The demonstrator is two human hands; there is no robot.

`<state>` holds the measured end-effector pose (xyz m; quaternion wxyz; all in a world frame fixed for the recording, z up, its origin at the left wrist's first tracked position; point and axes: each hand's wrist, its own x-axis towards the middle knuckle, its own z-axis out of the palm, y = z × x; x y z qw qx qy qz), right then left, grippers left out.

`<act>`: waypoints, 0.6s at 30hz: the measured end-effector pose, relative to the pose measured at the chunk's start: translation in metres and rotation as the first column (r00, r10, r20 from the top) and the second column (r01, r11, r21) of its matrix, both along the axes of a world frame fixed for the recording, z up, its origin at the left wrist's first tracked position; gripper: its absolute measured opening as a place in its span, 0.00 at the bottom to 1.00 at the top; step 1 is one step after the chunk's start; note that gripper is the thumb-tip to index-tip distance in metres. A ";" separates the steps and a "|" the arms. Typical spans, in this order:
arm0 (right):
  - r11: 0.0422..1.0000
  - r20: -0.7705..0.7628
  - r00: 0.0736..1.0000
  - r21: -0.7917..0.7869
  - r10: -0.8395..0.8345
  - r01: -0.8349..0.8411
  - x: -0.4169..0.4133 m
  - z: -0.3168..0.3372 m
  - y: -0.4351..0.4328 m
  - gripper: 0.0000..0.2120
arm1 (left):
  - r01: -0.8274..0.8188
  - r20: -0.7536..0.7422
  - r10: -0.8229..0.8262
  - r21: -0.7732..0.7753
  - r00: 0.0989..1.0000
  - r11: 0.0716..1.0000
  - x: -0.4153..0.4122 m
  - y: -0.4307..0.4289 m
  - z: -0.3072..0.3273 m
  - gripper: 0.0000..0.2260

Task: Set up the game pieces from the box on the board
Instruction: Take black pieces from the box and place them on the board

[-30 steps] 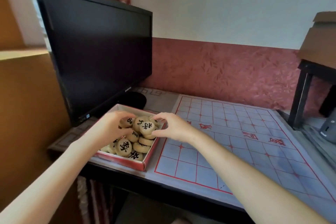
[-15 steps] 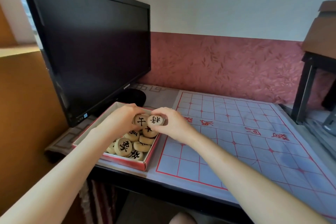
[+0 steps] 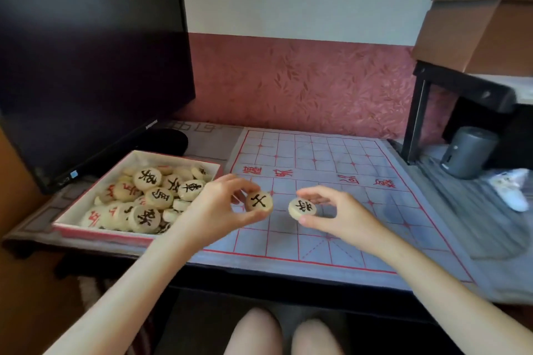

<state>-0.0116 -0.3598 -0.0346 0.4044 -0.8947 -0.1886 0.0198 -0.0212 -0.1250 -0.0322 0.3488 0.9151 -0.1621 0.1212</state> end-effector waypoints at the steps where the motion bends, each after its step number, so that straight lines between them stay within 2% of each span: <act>1: 1.000 -0.008 1.000 -0.013 -0.012 0.012 -0.009 -0.005 -0.009 0.20 | 0.037 -0.016 -0.037 -0.008 0.999 0.999 -0.004 -0.011 -0.009 0.17; 5: 0.996 0.007 0.999 -0.071 -0.047 0.048 -0.038 -0.025 -0.031 0.21 | 0.125 -0.047 -0.125 -0.012 0.991 0.992 -0.016 -0.041 -0.034 0.19; 9: 0.991 0.029 0.998 -0.113 -0.062 0.065 -0.056 -0.030 -0.042 0.22 | 0.149 -0.053 -0.147 0.024 0.988 0.989 -0.023 -0.052 -0.045 0.20; 18: 0.974 0.122 0.991 -0.209 -0.058 0.083 -0.066 -0.043 -0.044 0.21 | 0.148 0.053 -0.154 0.100 0.987 0.984 -0.032 -0.054 -0.060 0.24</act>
